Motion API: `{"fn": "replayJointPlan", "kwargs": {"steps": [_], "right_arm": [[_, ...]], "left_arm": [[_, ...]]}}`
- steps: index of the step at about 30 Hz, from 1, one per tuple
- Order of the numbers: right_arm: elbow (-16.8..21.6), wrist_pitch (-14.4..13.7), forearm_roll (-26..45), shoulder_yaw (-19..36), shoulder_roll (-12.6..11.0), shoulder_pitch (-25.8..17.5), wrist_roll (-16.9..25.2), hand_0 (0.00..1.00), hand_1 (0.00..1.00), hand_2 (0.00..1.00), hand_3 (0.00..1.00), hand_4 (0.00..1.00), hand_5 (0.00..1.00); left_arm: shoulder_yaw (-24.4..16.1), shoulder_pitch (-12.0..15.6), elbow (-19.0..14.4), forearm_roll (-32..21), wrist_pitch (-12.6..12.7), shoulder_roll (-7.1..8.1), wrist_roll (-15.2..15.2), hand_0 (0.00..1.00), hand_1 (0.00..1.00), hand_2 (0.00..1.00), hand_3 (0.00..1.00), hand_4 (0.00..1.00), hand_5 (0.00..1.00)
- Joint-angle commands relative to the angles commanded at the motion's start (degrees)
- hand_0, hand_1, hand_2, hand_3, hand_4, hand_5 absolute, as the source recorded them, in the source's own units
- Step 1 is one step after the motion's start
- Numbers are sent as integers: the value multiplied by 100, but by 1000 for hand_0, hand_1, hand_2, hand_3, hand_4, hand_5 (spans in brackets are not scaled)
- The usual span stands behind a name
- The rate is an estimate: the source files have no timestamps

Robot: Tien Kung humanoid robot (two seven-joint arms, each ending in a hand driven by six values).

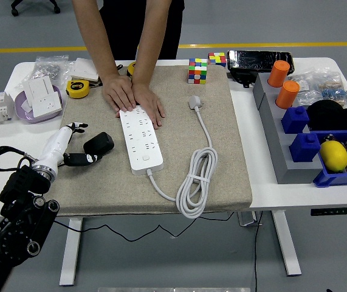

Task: Pick up the plug,place it near the board,insert it into the board,press the button

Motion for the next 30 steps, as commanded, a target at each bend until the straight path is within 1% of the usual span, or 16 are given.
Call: {"fn": "replayJointPlan", "kwargs": {"steps": [1,3,6,7,12,13,18,19,24,25,30], "right_arm": [[0,1,5,-13,0,1,-1,824,759,756,778,998,998],[0,9,-24,-14,-2,4,-16,824,759,756,778,998,998],[0,9,-21,-31,-7,5,-17,824,759,756,778,998,998],[0,10,-30,-27,-8,2,-22,824,759,756,777,998,998],[0,15,-51,-30,-11,-7,-32,824,759,756,777,998,998],[0,14,-52,-34,-13,-7,-33,824,759,756,777,998,998],[0,16,-57,-54,-15,-1,-43,824,759,756,777,998,998],[0,17,-57,-56,-14,-2,-46,823,759,757,779,998,998],[0,12,-52,-73,-18,-1,-58,823,759,757,779,998,998],[0,12,-47,-79,-17,0,-58,823,758,756,778,998,998],[0,13,-33,-94,-16,-2,-63,823,758,756,778,998,998]], "left_arm": [[10,-20,40,-18,14,0,-12,797,832,748,763,998,169],[29,-74,144,-22,40,0,-35,797,832,748,763,998,169],[51,-101,178,-12,32,0,-33,797,832,748,763,998,169],[59,-111,195,-3,30,0,-32,767,798,708,735,998,164],[86,-146,288,-35,64,0,-61,767,798,708,735,998,164],[97,-150,292,-59,74,0,-69,746,770,653,689,998,167],[115,-181,298,-95,94,0,-77,746,770,653,689,998,167],[121,-183,300,-103,101,0,-81,728,749,611,600,998,168],[148,-199,327,-233,155,0,-122,728,749,611,600,998,168],[146,-203,339,-246,167,0,-127,713,692,499,561,998,162],[142,-216,392,-260,198,0,-126,713,692,499,561,998,162]]}}
